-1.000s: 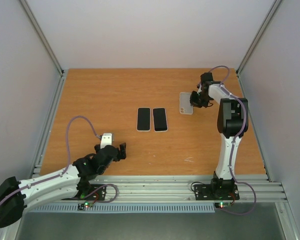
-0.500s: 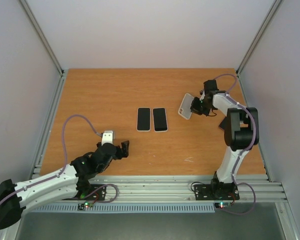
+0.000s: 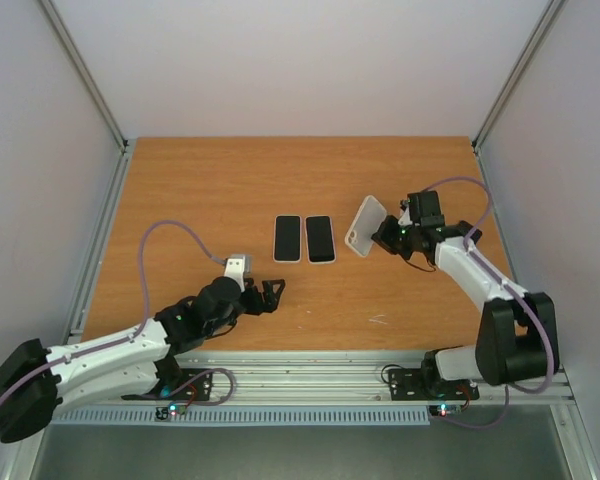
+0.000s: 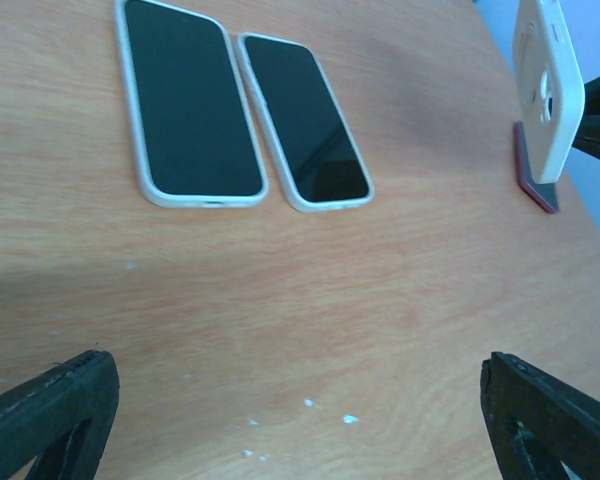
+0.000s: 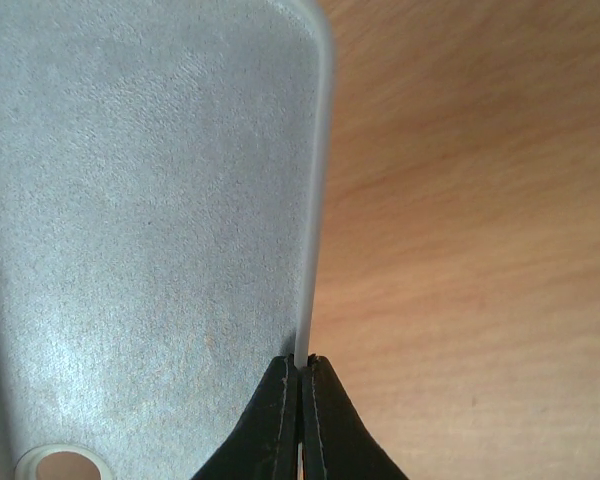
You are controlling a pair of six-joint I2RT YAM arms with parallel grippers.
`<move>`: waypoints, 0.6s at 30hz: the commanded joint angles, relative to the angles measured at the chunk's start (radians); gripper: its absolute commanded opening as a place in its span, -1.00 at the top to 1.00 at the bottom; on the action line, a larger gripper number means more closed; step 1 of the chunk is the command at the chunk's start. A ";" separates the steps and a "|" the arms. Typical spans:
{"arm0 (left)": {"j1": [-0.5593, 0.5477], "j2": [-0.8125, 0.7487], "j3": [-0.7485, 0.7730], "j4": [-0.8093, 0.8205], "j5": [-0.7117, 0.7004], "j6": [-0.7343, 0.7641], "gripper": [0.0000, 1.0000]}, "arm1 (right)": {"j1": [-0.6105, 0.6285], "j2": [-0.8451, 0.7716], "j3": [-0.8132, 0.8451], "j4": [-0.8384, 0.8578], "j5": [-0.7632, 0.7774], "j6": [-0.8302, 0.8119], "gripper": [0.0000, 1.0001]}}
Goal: Put the phone into the phone case
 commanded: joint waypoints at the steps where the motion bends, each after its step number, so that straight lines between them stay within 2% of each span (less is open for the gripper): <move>1: -0.030 0.051 0.042 0.177 0.065 -0.028 -0.99 | 0.055 -0.126 -0.082 0.070 -0.010 0.120 0.98; 12: -0.181 0.235 0.161 0.301 0.020 0.046 -0.98 | 0.246 -0.306 -0.182 0.088 0.038 0.231 0.98; 18: -0.190 0.324 0.188 0.397 0.023 0.052 -0.80 | 0.301 -0.367 -0.205 0.071 0.061 0.247 0.98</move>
